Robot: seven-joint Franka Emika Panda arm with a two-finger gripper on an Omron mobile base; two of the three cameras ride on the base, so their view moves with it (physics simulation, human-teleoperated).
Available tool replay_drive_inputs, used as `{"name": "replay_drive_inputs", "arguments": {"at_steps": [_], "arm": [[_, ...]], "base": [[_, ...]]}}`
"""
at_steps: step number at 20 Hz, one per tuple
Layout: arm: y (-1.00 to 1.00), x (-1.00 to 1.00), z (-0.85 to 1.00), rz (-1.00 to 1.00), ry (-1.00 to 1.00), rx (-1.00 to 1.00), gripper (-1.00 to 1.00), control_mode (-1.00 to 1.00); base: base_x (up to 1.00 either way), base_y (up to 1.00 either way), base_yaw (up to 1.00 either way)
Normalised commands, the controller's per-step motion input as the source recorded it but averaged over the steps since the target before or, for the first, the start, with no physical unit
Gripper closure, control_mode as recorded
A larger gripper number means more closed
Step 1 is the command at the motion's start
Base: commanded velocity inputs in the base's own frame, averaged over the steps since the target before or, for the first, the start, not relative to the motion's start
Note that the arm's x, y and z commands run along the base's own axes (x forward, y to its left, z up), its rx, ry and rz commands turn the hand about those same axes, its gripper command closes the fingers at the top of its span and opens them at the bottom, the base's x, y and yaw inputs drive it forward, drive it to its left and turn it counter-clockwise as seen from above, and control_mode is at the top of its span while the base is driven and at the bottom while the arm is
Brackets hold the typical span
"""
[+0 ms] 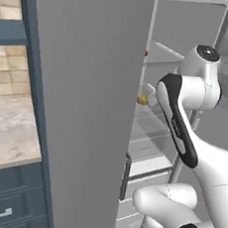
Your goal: Retrieve the sausage and cheese from the fridge and place them on the cutting board on the counter.
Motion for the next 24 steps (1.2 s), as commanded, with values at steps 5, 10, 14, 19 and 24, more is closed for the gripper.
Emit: {"name": "replay_drive_inputs", "arguments": {"at_steps": [5,10,14,19,24], "arm": [[0.00,0.00,0.00,0.00,0.00,0.00,-1.00,1.00],[0.00,0.00,0.00,0.00,0.00,0.00,-1.00,1.00],[0.00,0.00,0.00,0.00,0.00,0.00,-1.00,1.00],[0.00,0.00,0.00,0.00,0.00,0.00,-1.00,1.00],[-0.02,0.01,-0.10,0.01,0.03,0.00,-1.00,-1.00]], "base": [[0.32,-0.62,0.00],[0.30,-0.56,0.00],[0.51,0.31,0.00],[0.64,0.12,0.00],[0.00,0.00,0.00]]}}
